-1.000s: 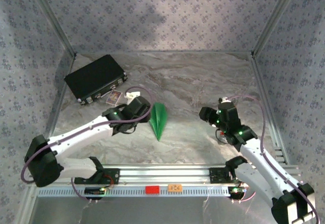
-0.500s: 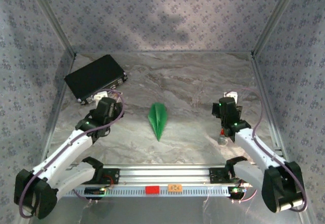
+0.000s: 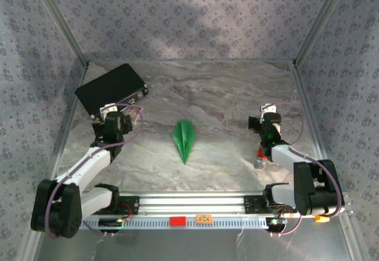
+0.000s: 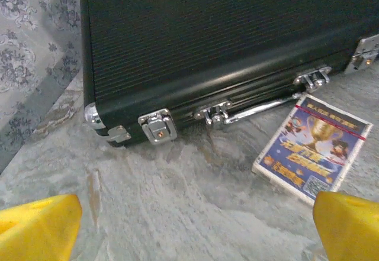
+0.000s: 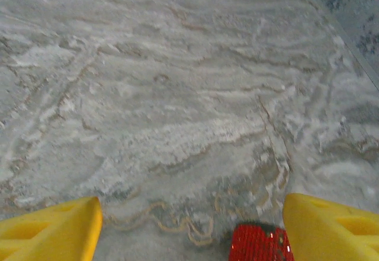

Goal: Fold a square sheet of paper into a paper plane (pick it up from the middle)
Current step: Reset both arms

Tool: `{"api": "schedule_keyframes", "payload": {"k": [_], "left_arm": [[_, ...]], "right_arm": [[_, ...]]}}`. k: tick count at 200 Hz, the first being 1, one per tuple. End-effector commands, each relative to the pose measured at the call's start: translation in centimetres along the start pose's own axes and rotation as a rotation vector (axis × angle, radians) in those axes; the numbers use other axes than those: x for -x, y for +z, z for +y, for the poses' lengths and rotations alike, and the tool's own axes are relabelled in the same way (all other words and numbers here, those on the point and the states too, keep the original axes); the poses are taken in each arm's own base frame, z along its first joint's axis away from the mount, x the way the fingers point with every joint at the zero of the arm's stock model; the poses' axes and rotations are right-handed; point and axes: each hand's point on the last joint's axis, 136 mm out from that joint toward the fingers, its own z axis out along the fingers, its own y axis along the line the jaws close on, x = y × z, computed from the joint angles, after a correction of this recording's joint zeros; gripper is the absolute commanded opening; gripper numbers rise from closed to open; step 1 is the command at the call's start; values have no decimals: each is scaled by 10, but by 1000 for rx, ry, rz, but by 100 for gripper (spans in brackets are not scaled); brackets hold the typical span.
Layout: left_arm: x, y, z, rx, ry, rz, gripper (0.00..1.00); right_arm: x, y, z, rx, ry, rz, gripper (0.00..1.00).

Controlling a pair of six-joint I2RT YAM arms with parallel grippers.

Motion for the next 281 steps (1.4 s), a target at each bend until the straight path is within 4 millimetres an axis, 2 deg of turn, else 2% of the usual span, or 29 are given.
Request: {"api": "schedule_keyframes", "payload": {"k": [1,26,55,80,114,126,139,159,168,179,188,197,281], "left_arm": [[13,10,-8,-41,18,-115,100],[13,22,-16,-87,21,-147,100],[19,37,-24,-137,39,-146,100],[23,44,-32,-186,71,-152,99],[24,45,-43,-242,110,-153,97],[18,46,-49,-282,132,-188,98],[18,50,-38,-234,84,-236,99],[4,57,-40,-292,67,-203,99],[10,58,-40,-286,63,-240,99],[5,62,-37,-267,57,-172,98],[11,68,-28,-207,27,-190,98],[8,74,-18,-185,-15,-143,100],[9,74,-18,-192,-17,-149,100]], "right_arm": [[22,2,4,53,-20,-118,82],[25,8,4,71,-29,-154,81],[18,23,9,87,-46,-126,81],[13,25,8,85,-37,-131,82],[5,33,2,49,-16,-102,84],[6,34,-1,38,-5,-106,86],[6,35,-4,25,5,-101,99],[5,37,-7,22,23,-87,99],[6,37,-8,23,26,-87,99],[5,37,-8,23,26,-86,99],[5,37,-8,23,25,-85,99],[5,38,-8,21,26,-85,99],[5,38,-8,42,36,-79,99]]}}
